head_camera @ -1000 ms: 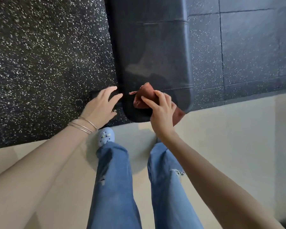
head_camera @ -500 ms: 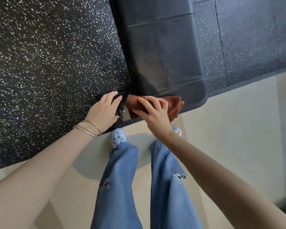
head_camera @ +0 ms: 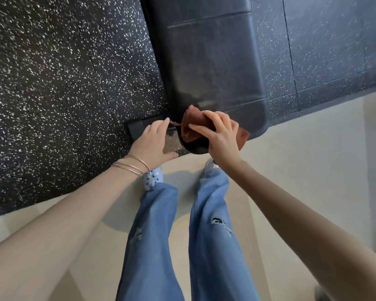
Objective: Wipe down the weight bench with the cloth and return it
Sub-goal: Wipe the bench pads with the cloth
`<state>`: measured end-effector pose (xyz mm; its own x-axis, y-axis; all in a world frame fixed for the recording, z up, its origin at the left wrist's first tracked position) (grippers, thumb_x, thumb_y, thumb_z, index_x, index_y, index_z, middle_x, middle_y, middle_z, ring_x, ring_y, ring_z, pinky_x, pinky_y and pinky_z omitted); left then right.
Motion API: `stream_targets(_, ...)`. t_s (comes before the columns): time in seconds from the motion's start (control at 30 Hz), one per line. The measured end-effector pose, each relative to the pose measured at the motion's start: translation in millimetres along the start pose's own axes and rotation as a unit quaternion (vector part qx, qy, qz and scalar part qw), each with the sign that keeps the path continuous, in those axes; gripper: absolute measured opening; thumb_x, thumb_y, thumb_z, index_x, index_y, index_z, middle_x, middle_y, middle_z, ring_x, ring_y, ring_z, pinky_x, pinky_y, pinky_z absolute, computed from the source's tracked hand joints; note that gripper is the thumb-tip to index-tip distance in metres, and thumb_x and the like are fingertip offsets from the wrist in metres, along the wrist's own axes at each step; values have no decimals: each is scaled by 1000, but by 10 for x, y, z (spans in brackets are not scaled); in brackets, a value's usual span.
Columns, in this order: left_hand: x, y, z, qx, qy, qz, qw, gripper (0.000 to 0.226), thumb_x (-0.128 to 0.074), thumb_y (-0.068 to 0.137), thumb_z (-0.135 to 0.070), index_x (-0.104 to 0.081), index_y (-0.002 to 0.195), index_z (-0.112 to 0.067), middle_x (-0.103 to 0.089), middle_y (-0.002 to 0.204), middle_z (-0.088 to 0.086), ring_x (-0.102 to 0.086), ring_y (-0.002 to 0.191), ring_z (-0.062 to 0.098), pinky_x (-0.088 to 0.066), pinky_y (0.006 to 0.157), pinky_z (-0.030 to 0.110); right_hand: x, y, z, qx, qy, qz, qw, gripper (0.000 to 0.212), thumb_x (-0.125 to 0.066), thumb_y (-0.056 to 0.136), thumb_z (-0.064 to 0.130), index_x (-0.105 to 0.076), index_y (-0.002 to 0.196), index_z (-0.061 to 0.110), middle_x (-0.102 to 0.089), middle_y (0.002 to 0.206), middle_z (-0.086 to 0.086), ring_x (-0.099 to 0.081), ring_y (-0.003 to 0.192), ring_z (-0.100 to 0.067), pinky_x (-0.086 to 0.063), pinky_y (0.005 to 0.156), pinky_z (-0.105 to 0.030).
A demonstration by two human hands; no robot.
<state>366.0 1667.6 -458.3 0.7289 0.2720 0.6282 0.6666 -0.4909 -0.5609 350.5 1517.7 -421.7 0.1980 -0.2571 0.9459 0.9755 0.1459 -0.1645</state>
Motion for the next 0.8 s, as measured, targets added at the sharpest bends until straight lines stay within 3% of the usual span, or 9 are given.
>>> stream_targets(0.1, -188, 17, -90, 58, -156, 26, 986, 115, -84, 65, -31, -10, 149, -6, -31, 146, 15, -38, 133, 27, -28, 112, 36, -12, -296, -133, 121, -20, 25, 992, 58, -61, 66, -7, -69, 111, 29, -58, 128, -9, -38, 116, -27, -39, 83, -47)
stream_targets(0.17, -252, 31, -137, 72, -201, 23, 977, 120, -87, 61, -26, -8, 150, -7, -29, 147, 16, -38, 133, 27, -31, 112, 40, 8, -499, -345, 181, -36, 49, 982, 40, -54, 80, 2, -72, 105, 28, -61, 125, -8, -41, 115, -26, -39, 82, -44)
stream_targets(0.23, -260, 39, -165, 85, -216, 4, 973, 122, -88, 60, -24, -7, 149, -5, -28, 148, 16, -37, 134, 28, -33, 111, 42, 98, -634, -651, 200, -50, 51, 977, 37, -45, 83, 7, -74, 99, 25, -62, 123, -9, -42, 115, -27, -36, 83, -41)
stream_targets(0.37, -304, 42, -219, 109, -213, -32, 970, 122, -88, 60, -26, -7, 149, -5, -26, 147, 15, -38, 133, 28, -35, 110, 43, 349, -648, -1141, 80, -27, 16, 996, 60, -58, 67, -13, -70, 111, 26, -57, 126, -13, -40, 115, -28, -39, 83, -46)
stream_targets(0.43, -333, 33, -269, 128, -186, -49, 973, 124, -87, 60, -31, -4, 149, -6, -24, 148, 15, -37, 134, 28, -32, 111, 38, 377, -480, -1019, 54, -5, 0, 999, 62, -63, 67, -11, -68, 114, 28, -55, 129, -12, -42, 116, -29, -36, 82, -44)
stream_targets(0.53, -355, 34, -374, 152, -138, -78, 976, 128, -86, 60, -37, -1, 148, -2, -23, 147, 18, -32, 136, 31, -28, 108, 34, 230, -107, -621, 82, 3, 35, 996, 55, -57, 72, -1, -67, 114, 32, -52, 134, -8, -46, 119, -35, -33, 86, -44)
stream_targets(0.63, -350, 43, -433, 187, -118, -113, 969, 126, -85, 60, -39, -4, 148, -1, -27, 145, 21, -36, 132, 36, -32, 106, 39, 150, 50, -491, 151, -27, 67, 986, 60, -50, 67, -2, -66, 114, 30, -52, 134, -8, -48, 118, -35, -35, 85, -45)
stream_targets(0.73, -358, 59, -496, 219, -101, -145, 960, 123, -85, 60, -40, -8, 147, 0, -33, 140, 21, -39, 128, 38, -35, 103, 42, 253, -96, -829, 241, -59, 62, 967, 49, -44, 77, 6, -68, 112, 31, -57, 130, -7, -56, 112, -33, -41, 83, -44)
stream_targets(0.8, -378, 63, -499, 233, -97, -167, 953, 120, -85, 60, -39, -11, 147, -1, -34, 138, 21, -40, 126, 37, -35, 103, 41, 356, -170, -1134, 236, -69, 51, 968, 52, -44, 74, 5, -68, 111, 32, -58, 129, -6, -57, 111, -33, -42, 82, -45)
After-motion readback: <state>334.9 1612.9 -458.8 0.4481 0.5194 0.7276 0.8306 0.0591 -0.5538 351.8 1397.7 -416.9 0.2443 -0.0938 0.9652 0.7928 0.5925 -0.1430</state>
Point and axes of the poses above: each hand's wrist, its own y-axis towards the middle knuckle, its own x-axis out of the back of the hand, z = x × y, the point moved 8 cm from there along y, towards the middle knuckle
